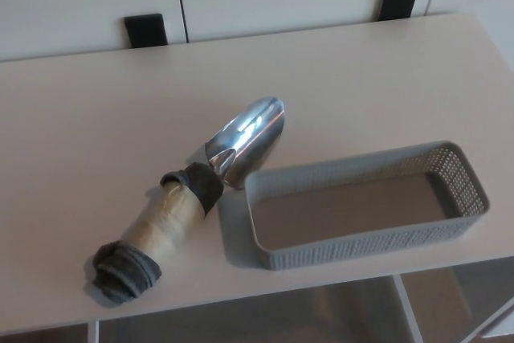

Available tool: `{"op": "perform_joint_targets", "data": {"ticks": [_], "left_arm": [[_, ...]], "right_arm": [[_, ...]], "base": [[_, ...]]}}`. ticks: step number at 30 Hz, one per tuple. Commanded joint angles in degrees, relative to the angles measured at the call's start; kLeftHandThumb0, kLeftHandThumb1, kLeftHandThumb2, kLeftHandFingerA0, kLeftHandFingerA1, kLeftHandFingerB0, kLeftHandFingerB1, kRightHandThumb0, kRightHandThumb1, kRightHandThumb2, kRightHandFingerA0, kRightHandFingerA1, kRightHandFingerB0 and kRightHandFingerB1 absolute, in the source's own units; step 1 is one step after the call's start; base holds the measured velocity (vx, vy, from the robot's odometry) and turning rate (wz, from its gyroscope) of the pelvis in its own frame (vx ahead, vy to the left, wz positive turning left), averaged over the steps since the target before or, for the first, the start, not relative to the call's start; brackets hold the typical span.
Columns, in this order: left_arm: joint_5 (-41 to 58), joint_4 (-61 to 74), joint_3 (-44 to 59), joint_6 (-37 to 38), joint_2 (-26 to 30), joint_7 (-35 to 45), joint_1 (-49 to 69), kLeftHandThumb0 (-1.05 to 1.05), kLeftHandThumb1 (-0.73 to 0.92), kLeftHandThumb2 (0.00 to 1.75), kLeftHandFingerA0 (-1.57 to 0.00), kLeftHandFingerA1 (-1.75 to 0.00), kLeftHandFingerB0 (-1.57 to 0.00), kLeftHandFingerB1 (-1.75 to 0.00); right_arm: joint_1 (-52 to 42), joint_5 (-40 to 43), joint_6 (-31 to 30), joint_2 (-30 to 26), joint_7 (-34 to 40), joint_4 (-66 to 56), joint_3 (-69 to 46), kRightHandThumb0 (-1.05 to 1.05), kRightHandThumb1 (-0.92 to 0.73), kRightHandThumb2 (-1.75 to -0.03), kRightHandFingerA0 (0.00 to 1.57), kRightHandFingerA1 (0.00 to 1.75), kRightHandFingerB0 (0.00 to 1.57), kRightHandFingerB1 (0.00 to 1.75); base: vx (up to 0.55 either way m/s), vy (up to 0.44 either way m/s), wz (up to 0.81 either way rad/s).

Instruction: The robot walks towards a desk on which a shovel is kept on the left hand side and a container is kept on the right hand side. The robot picks up the shovel using its left hand and places it in the container.

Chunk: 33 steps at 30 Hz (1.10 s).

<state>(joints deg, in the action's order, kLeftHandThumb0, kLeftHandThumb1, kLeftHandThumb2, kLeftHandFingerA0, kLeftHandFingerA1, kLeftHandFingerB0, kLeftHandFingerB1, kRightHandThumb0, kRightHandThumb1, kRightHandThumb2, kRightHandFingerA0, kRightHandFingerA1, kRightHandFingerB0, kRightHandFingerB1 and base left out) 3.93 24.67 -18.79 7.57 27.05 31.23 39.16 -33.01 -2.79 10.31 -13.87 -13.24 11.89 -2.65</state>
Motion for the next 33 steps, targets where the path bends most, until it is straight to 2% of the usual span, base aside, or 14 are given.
{"op": "perform_joint_targets", "data": {"ticks": [1, 2, 4, 5, 9, 13, 16, 17, 21, 22, 29, 30, 31, 33], "left_arm": [[3.8, 31.0, 1.6, 10.9, 6.7, 4.8, 2.3, -0.6, 0.67, 1.06, -0.33, -0.55, -0.15, -0.45], [1.9, 30.7, 2.3, 12.9, 4.0, 2.3, 1.4, -0.68, 0.74, 0.68, -0.37, -0.38, -0.28, -0.34], [1.8, 30.9, 2.5, 12.8, 3.9, 1.9, 1.3, -0.68, 0.74, 0.68, -0.37, -0.38, -0.28, -0.34], [-1.3, 32.3, 4.8, 12.0, 1.7, -1.2, 0.8, -0.58, 0.72, 0.62, -0.36, -0.34, -0.28, -0.3], [-7.1, 27.2, 10.5, 13.5, -5.4, -9.0, -10.0, -0.49, 0.7, 0.62, -0.27, -0.32, -0.21, -0.29], [-14.1, 18.9, 14.9, 12.2, -8.7, -14.8, -17.9, -0.52, 0.71, 0.63, -0.2, -0.3, -0.16, -0.27], [-19.1, 12.8, 17.1, 10.7, -8.9, -17.9, -23.5, -0.51, 0.71, 0.61, -0.17, -0.29, -0.17, -0.28], [-21.5, 9.5, 17.7, 8.7, -8.5, -19.5, -26.2, -0.31, 0.53, 1.03, -0.01, -0.51, 0.0, -0.48], [-28.5, 3.1, 18.1, 5.0, -7.9, -24.1, -30.6, -0.3, 0.5, 1.0, -0.01, -0.52, 0.0, -0.48], [-30.1, 1.9, 17.9, 4.6, -7.6, -25.0, -31.1, -0.5, 0.63, 0.6, -0.1, -0.28, -0.16, -0.28], [-39.8, -5.1, 15.9, 1.0, -6.0, -30.6, -32.9, -0.53, 0.58, 0.58, -0.01, -0.28, -0.1, -0.27], [-41.8, -6.2, 15.1, -0.4, -5.9, -31.3, -32.7, -0.57, 0.4, 0.78, 0.0, -0.17, -0.06, -0.31], [-42.9, -6.7, 14.6, -1.4, -5.8, -31.6, -32.7, -0.65, 0.41, 0.74, 0.0, -0.05, -0.06, -0.24], [-46.7, -8.0, 13.1, -4.4, -5.7, -32.2, -32.6, -0.72, 0.44, 0.74, 0.0, 0.0, -0.06, -0.11]], "right_arm": [[1.0, -1.2, -0.5, -1.2, 0.7, -0.1, 0.0, -0.22, -0.55, -0.55, 0.82, 0.58, 0.47, 0.5], [1.1, -0.9, -0.8, -1.3, 0.3, -0.1, 0.0, -0.26, -0.55, -0.55, 0.84, 0.61, 0.47, 0.5], [1.1, -0.9, -0.8, -1.3, 0.3, -0.1, 0.0, -0.26, -0.55, -0.55, 0.84, 0.61, 0.47, 0.5], [1.1, -1.2, -1.7, -1.5, 0.3, -1.0, 0.1, -0.28, -0.54, -0.56, 0.83, 0.61, 0.47, 0.5], [1.2, -1.2, -2.4, -1.5, 0.2, -1.4, 0.2, -0.24, -0.54, -0.55, 0.79, 0.57, 0.46, 0.49], [1.6, -1.0, -2.2, -1.7, -0.1, -1.3, 0.1, -0.22, -0.55, -0.55, 0.81, 0.59, 0.46, 0.5], [2.0, -1.3, -3.1, -1.6, 0.2, -2.0, 0.1, -0.22, -0.56, -0.56, 0.81, 0.58, 0.46, 0.49], [2.2, -1.8, -3.8, -1.8, 0.4, -2.3, 0.2, -0.23, -0.57, -0.56, 0.81, 0.58, 0.46, 0.49], [2.8, -2.3, -3.0, -1.9, 0.6, -1.6, 0.3, -0.23, -0.57, -0.56, 0.81, 0.58, 0.47, 0.49], [2.8, -2.0, -3.3, -1.7, 0.5, -1.7, 0.2, -0.24, -0.55, -0.55, 0.82, 0.58, 0.48, 0.49], [3.2, -1.9, -2.9, -1.6, 0.1, -1.4, 0.2, -0.26, -0.54, -0.55, 0.83, 0.58, 0.48, 0.5], [3.1, -1.8, -3.1, -1.6, -0.2, -1.6, 0.2, -0.28, -0.54, -0.55, 0.83, 0.58, 0.48, 0.5], [3.1, -1.8, -3.3, -1.7, -0.3, -1.8, 0.2, -0.28, -0.55, -0.55, 0.83, 0.58, 0.48, 0.5], [2.7, -2.1, -4.2, -1.6, -0.1, -2.7, 0.3, -0.26, -0.55, -0.55, 0.82, 0.57, 0.48, 0.5]], "base": [[0.0, 0.0, 0.0], [0.0, 0.0, 0.0], [0.0, 0.0, 0.0], [0.0, 0.0, 0.0], [0.0, 0.0, 0.0], [0.0, 0.0, 0.0], [0.0, 0.0, 0.0], [0.0, 0.0, 0.0], [0.0, 0.0, 0.0], [0.0, 0.0, 0.0], [0.0, 0.0, 0.0], [0.0, 0.0, 0.0], [0.0, 0.0, 0.0], [0.0, 0.0, 0.0]]}}
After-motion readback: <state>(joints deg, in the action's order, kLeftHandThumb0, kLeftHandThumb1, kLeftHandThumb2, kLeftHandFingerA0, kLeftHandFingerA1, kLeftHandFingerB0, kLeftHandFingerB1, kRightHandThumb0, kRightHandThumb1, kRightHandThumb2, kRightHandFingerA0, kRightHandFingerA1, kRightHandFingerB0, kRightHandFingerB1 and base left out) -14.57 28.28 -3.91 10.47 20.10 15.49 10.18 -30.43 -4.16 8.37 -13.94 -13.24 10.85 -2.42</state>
